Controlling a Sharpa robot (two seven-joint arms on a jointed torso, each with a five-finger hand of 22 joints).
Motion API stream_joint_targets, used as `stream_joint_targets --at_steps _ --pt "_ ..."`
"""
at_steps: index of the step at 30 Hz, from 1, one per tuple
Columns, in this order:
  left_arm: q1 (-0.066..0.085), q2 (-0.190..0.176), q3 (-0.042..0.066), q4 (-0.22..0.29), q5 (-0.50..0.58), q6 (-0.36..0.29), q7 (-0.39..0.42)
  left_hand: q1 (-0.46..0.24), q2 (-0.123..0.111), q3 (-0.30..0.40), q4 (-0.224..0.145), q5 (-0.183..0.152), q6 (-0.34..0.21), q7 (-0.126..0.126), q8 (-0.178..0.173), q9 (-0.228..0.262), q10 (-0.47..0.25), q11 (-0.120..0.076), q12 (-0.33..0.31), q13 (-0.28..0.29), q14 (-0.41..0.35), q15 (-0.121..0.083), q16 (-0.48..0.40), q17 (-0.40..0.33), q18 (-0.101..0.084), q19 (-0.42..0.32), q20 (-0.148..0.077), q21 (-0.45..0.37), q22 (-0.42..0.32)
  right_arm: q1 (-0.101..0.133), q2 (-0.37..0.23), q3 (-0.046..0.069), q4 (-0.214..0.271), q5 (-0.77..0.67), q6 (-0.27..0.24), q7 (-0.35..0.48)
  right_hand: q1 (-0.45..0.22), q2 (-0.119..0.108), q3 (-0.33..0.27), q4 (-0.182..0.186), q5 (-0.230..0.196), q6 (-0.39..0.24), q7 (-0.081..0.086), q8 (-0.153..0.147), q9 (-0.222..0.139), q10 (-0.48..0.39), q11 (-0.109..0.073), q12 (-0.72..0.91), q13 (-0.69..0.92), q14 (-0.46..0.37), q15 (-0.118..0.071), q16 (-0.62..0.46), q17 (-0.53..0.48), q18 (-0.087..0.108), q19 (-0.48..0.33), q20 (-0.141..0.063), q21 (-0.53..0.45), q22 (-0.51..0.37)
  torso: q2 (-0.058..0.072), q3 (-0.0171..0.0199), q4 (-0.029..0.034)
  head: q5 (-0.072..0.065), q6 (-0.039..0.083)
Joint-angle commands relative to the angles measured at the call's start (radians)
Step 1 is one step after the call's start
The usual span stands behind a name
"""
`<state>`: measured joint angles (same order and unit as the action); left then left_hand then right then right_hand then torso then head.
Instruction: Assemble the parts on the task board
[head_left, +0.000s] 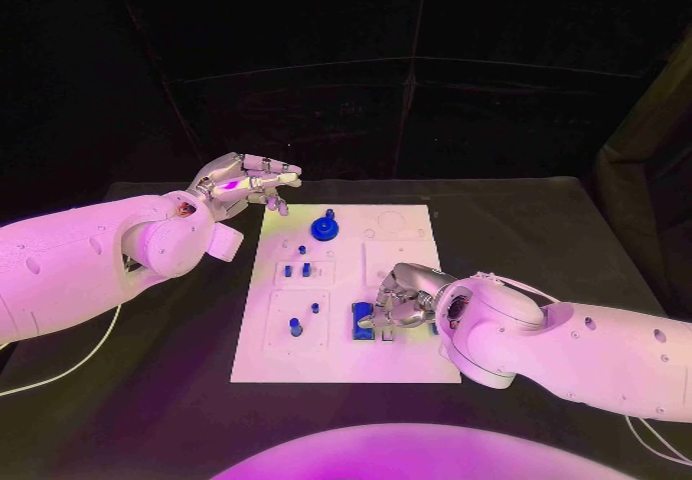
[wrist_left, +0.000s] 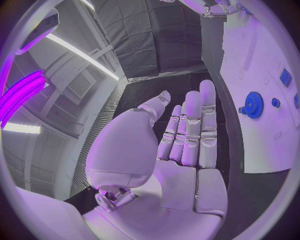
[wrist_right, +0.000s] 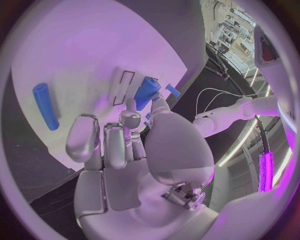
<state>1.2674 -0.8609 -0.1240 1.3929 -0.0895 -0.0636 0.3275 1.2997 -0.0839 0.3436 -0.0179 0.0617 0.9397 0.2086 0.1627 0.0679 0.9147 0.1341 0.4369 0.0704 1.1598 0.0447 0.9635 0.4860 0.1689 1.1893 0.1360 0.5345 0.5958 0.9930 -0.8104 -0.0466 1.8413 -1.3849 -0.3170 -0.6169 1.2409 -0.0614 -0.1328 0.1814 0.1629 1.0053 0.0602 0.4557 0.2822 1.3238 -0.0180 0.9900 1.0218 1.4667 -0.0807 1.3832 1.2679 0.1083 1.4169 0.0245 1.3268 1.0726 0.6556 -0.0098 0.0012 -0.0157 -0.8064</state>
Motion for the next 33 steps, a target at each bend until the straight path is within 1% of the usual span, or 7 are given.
stream_joint_targets --at_steps 1,6,9,19,24,27,33 --pt "0.002 0.001 0.001 -0.001 0.003 0.013 0.0 0.005 0.003 -0.002 -0.006 -0.003 -0.008 -0.001 0.003 0.0 -0.004 0.0 0.002 -0.001 -0.009 -0.001 0.003 -0.001 0.013 0.0 0.004 -0.006 -0.001 0.001 0.006 0.0 -0.005 -0.033 -0.005 0.003 0.0 0.007 -0.005 -0.004 -0.006 0.005 -0.001 0.003 0.002 0.008 0.0 -0.003 0.002 0.051 -0.006 0.004 0.002 -0.018 0.0 -0.005 0.005 0.002 0.001 0.0004 0.0004 0.001 0.003" --pt "0.002 0.001 0.001 -0.001 0.003 0.013 -0.001 0.005 0.003 -0.002 -0.006 -0.003 -0.008 -0.001 0.003 0.0 -0.004 0.0 0.002 -0.001 -0.009 -0.001 0.003 -0.001 0.013 0.0 0.004 -0.006 -0.001 0.001 0.01 0.0 -0.01 -0.035 -0.012 0.005 -0.002 0.01 -0.006 -0.003 -0.006 0.005 -0.001 0.003 0.002 0.009 0.0 -0.002 0.003 0.051 -0.005 0.004 0.002 -0.018 0.001 -0.005 0.005 0.003 0.001 -0.001 -0.0001 -0.001 0.002" --pt "0.002 0.001 0.001 -0.001 0.003 0.013 -0.001 0.005 0.003 -0.002 -0.006 -0.003 -0.008 -0.001 0.003 0.0 -0.004 0.0 0.002 -0.001 -0.009 -0.001 0.003 -0.001 0.013 0.0 0.004 -0.006 -0.001 0.001 0.009 0.0 -0.01 -0.031 -0.016 0.015 -0.002 0.011 -0.007 -0.003 -0.006 0.005 -0.001 0.003 0.002 0.009 0.0 -0.002 0.003 0.051 -0.005 0.004 0.002 -0.018 0.0 -0.005 0.005 0.002 0.001 -0.0005 -0.0003 0.001 0.001" --pt "0.002 0.002 0.001 -0.003 -0.002 0.014 0.0 0.005 0.003 -0.002 -0.006 -0.003 -0.008 -0.001 0.003 0.0 -0.004 0.0 0.002 -0.001 -0.009 -0.001 0.003 -0.001 0.013 0.0 0.004 -0.006 -0.001 0.001 -0.015 0.0 0.007 0.001 -0.047 0.108 -0.004 0.009 -0.011 -0.004 -0.009 0.005 -0.001 0.003 0.003 0.008 0.001 -0.004 0.002 0.051 -0.005 0.004 0.003 -0.018 0.0 -0.005 0.005 0.002 0.0 0.0003 -0.0011 0.0 0.002" --pt "0.001 0.003 0.001 -0.003 -0.003 0.014 0.001 0.005 0.003 -0.002 -0.006 -0.003 -0.008 -0.001 0.003 0.0 -0.004 0.0 0.002 -0.001 -0.009 -0.001 0.003 -0.001 0.013 0.0 0.004 -0.006 -0.001 0.001 -0.061 0.0 0.033 0.059 -0.103 0.194 0.0 0.019 -0.017 -0.009 0.009 -0.009 0.003 -0.005 0.001 0.002 0.003 -0.015 -0.005 0.05 -0.003 -0.001 -0.004 -0.017 -0.004 -0.003 -0.001 -0.008 0.0 0.0008 -0.0016 -0.004 0.005" --pt "0.001 0.003 0.001 -0.003 -0.003 0.013 0.002 0.005 0.003 -0.002 -0.006 -0.003 -0.008 -0.001 0.003 0.0 -0.004 0.0 0.002 -0.001 -0.009 -0.001 0.003 -0.001 0.013 0.0 0.004 -0.006 -0.001 0.001 -0.111 0.0 0.055 0.102 -0.124 0.229 0.014 0.036 -0.017 -0.019 0.045 -0.043 0.014 -0.031 -0.008 -0.002 0.012 -0.022 -0.009 0.05 0.002 -0.001 -0.002 -0.017 -0.005 0.0 -0.002 -0.01 -0.001 -0.0002 -0.0009 -0.011 0.006" --pt "0.001 0.002 0.0 -0.002 -0.003 0.01 0.006 0.005 0.003 -0.002 -0.006 -0.003 -0.008 -0.001 0.003 0.0 -0.004 0.0 0.002 -0.001 -0.009 -0.001 0.003 -0.001 0.013 0.0 0.004 -0.006 -0.001 0.004 -0.226 0.001 0.085 0.133 -0.105 0.238 0.039 0.06 -0.015 -0.039 0.074 -0.064 0.028 -0.076 -0.027 -0.011 0.023 -0.044 -0.023 0.05 0.012 -0.002 -0.001 -0.016 -0.006 0.009 -0.003 -0.011 -0.004 -0.0015 -0.0048 -0.017 0.013"
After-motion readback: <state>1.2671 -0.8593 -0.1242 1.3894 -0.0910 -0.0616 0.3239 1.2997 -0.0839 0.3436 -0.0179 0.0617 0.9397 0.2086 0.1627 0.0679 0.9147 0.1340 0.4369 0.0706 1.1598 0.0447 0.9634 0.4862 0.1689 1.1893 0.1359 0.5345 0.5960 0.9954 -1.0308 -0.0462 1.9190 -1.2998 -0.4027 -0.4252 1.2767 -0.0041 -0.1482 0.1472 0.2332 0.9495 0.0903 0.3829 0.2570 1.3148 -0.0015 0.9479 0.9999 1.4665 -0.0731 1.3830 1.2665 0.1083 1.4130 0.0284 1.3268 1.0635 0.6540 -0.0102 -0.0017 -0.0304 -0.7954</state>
